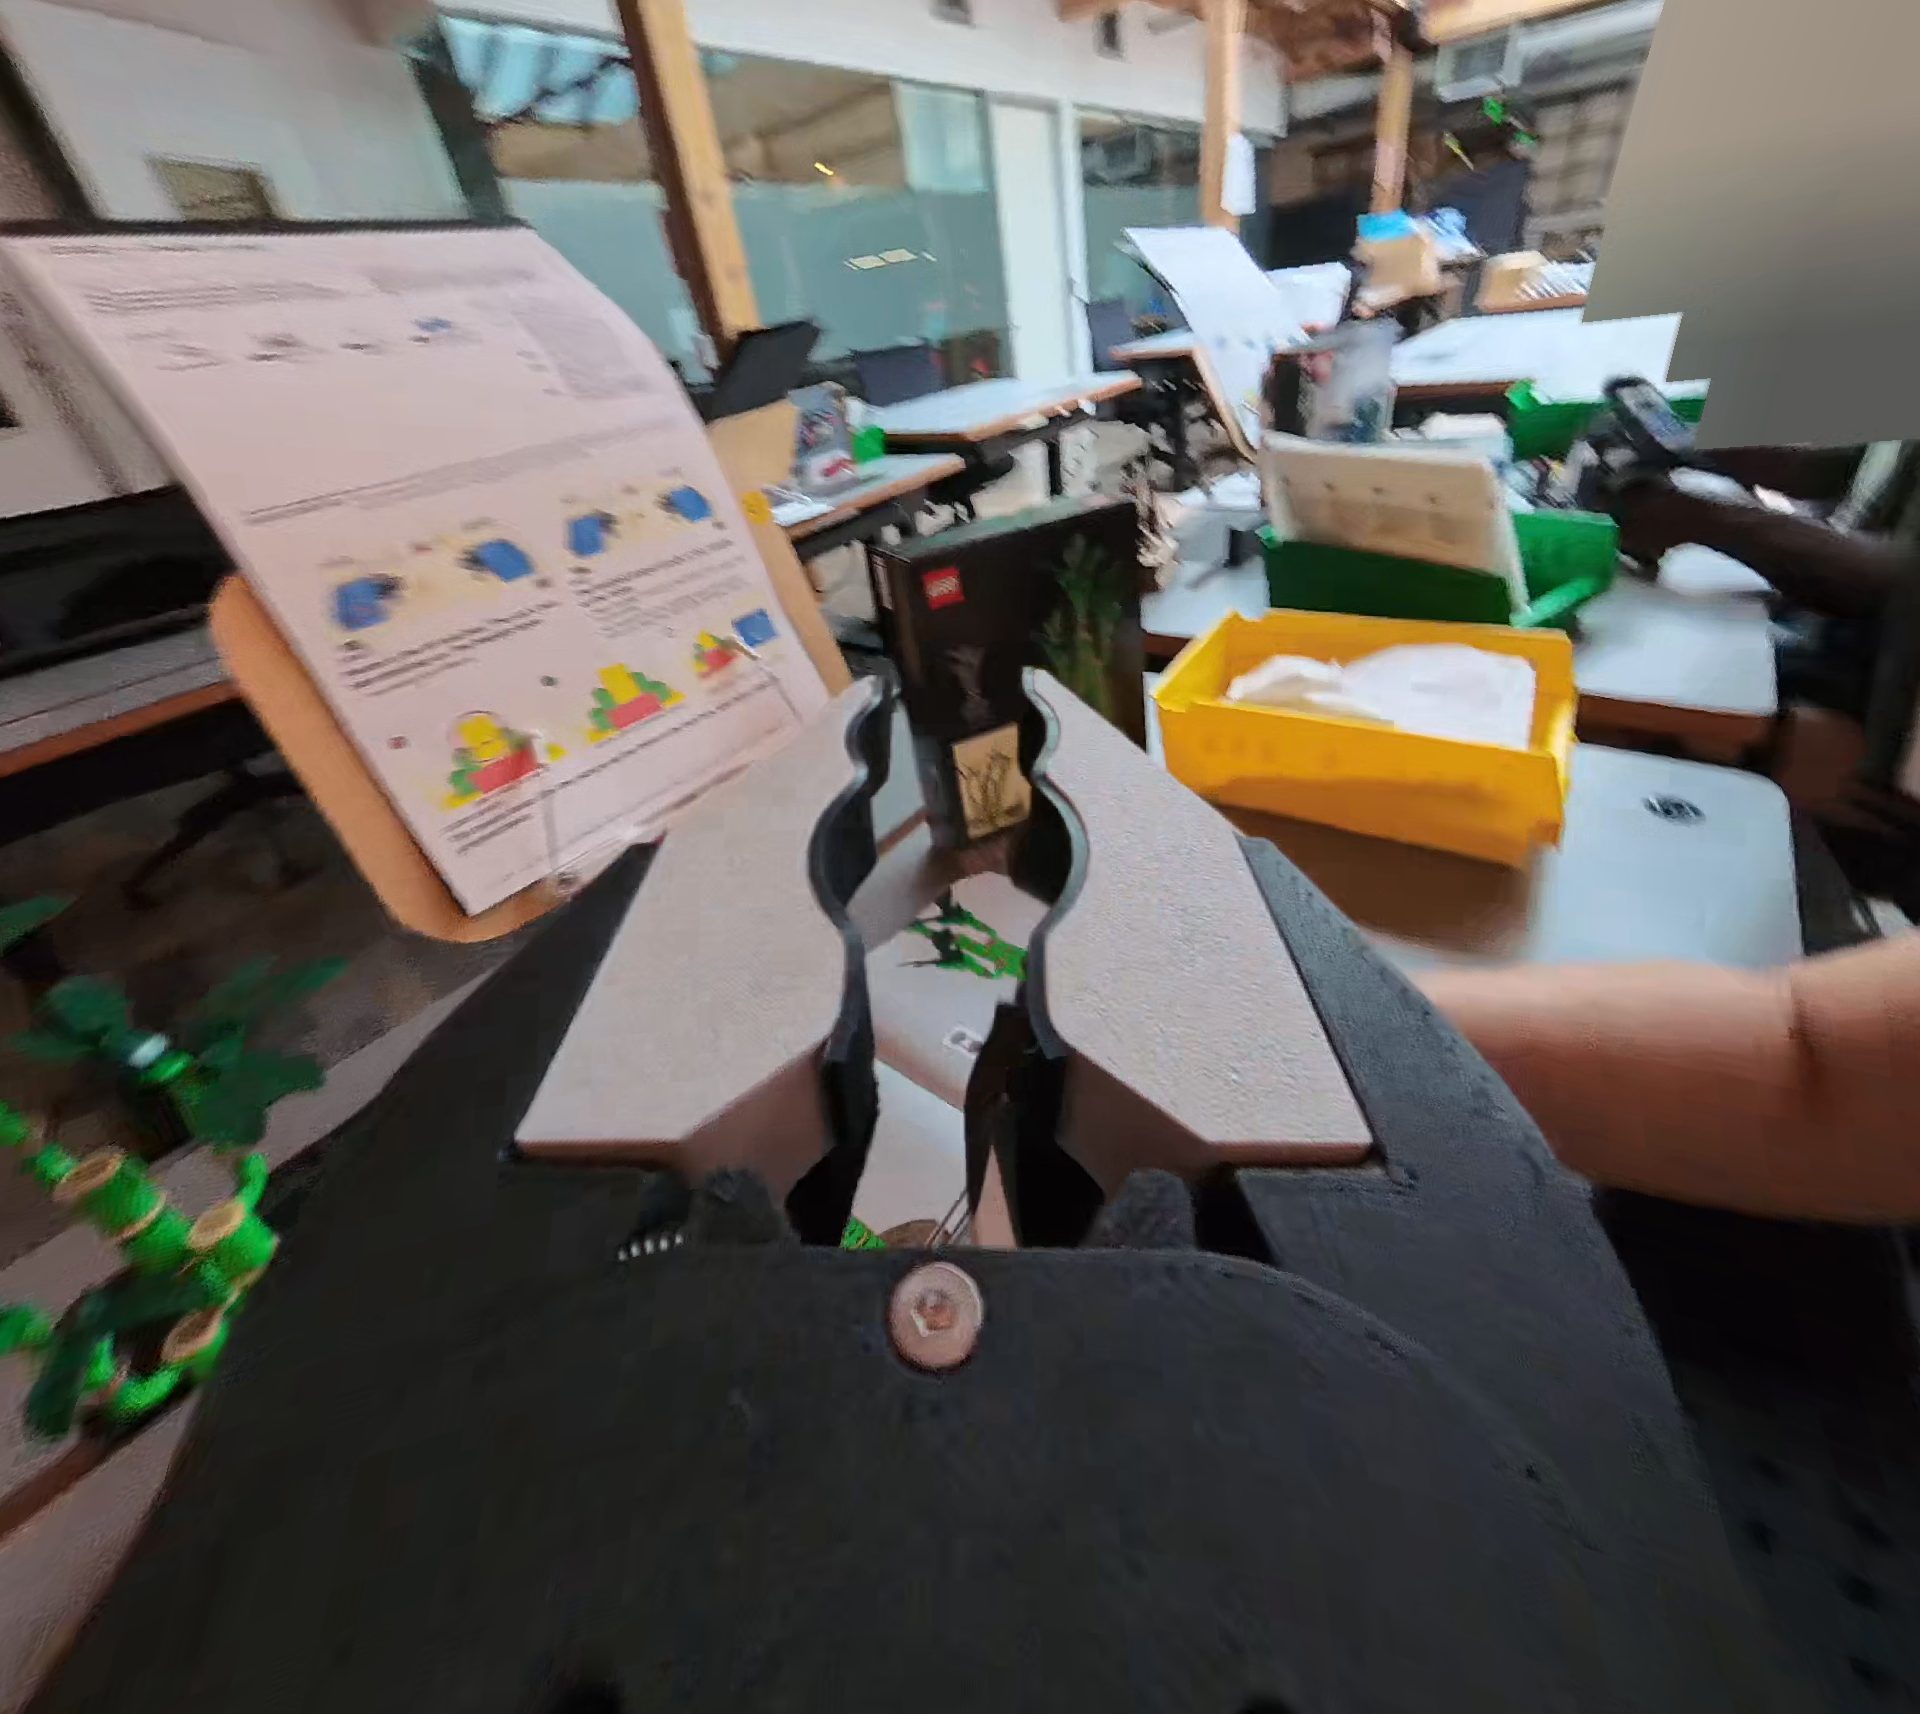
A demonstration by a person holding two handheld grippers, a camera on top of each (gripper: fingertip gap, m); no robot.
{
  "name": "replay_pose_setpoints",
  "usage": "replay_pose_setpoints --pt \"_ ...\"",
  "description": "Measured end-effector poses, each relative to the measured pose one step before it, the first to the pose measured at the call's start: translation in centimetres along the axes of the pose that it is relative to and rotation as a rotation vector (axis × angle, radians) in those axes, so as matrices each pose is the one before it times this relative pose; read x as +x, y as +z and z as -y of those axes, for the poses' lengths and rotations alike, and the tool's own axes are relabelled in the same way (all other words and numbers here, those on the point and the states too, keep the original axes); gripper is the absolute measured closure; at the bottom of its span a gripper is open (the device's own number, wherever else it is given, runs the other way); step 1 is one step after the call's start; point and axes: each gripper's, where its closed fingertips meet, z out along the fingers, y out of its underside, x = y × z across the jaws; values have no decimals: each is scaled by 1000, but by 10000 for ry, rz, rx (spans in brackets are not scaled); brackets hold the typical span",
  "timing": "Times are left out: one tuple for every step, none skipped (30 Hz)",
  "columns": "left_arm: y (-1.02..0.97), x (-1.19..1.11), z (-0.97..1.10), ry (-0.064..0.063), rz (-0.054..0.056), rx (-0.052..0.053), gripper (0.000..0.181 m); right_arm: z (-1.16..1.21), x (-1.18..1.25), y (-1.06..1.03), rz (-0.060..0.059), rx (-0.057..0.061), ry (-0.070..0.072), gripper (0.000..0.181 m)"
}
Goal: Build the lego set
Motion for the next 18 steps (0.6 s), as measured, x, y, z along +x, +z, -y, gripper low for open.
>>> replay_pose_setpoints --pt "-1190 -502 472 -307 589 321 153 -381 -108 1715 -24 -1 34 150" --pt "-1324 -125 117 -378 422 239 145 -603 -329 1638 66 -157 73 149" --pt "-1469 213 -301 -370 299 173 137 -652 -346 1522 19 -252 51 149" --pt "-1586 219 -643 -321 385 154 134 -869 -106 1314 -187 -487 -26 149" --pt "-1668 119 -957 -248 526 121 130 -869 -195 1140 -175 -558 -218 148" --pt "-1732 28 -1246 -161 605 39 125 -721 -233 980 -195 -508 -358 148" --pt "-1737 -133 -1448 -106 667 -47 122 -589 -2 842 -340 -468 -396 149" --pt "-1652 -294 -1467 -89 659 -79 120 -312 -114 841 -247 -309 -298 148" --pt "-1437 -385 -1296 -57 562 -68 120 -70 -539 961 60 -170 -87 148" --pt "-1149 -485 -1105 -8 441 -132 119 -173 -512 1034 127 -251 51 147" --pt "-858 -600 -1080 -26 351 -345 117 -403 190 893 -257 -418 -33 147" --pt "-688 -615 -1077 -171 276 -555 112 -468 395 612 -372 -464 -206 147" --pt "-599 -375 -861 -327 125 -535 106 -330 268 390 -259 -343 -198 148" --pt "-612 29 -473 -412 -107 -302 100 -320 160 272 -131 -246 19 149" --pt "-624 290 -125 -461 -264 -18 96 87 -72 170 81 77 267 152" --pt "-631 350 104 -466 -317 199 93 70 -363 142 295 120 235 153" --pt "-601 298 199 -462 -318 302 89 111 -314 153 258 144 202 154" --pt "-550 173 189 -456 -281 302 87 76 -104 140 140 100 222 155"
